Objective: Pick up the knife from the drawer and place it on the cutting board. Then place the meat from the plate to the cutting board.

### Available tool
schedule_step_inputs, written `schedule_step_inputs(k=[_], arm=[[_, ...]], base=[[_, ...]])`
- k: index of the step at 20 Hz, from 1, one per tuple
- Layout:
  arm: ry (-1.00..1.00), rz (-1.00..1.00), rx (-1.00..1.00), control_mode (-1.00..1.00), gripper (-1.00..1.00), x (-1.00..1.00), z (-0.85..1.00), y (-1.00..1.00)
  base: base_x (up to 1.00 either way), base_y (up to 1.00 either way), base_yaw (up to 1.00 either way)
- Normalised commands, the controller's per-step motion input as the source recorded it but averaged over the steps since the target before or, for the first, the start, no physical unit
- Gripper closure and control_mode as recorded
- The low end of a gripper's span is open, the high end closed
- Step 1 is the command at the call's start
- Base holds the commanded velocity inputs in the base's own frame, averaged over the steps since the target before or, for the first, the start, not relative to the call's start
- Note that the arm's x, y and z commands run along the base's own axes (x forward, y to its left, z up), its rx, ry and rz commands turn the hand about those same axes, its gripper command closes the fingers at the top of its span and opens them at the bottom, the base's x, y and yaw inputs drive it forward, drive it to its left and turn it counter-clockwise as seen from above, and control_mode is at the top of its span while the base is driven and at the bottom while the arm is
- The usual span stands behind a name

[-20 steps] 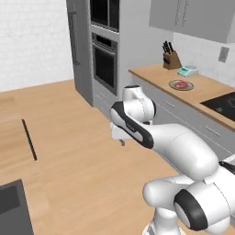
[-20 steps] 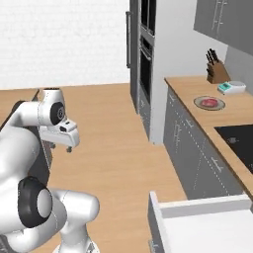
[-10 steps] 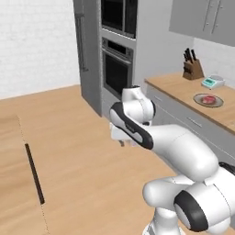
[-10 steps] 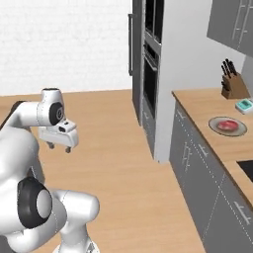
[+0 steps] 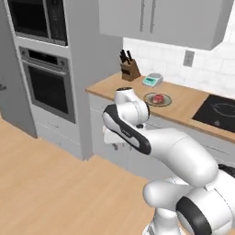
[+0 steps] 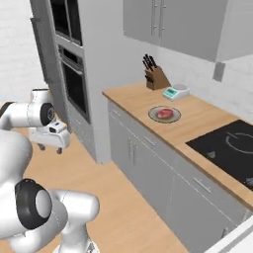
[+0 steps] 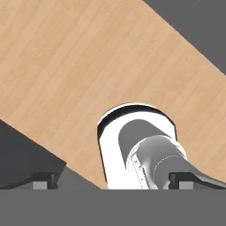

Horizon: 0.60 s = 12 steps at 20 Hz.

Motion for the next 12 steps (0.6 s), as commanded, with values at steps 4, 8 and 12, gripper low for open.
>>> schedule_step_inputs(k=[4,8,12], arm=[[0.0,0.0,0.0,1.0,-1.0,0.0,0.0,0.0],[0.0,0.0,0.0,1.0,-1.0,0.0,0.0,0.0],[0.0,0.0,0.0,1.0,-1.0,0.0,0.0,0.0]], base=[[0.77,0.45,-0.69],[0.92,0.89,-0.58],[0.94,0.71,-0.55]])
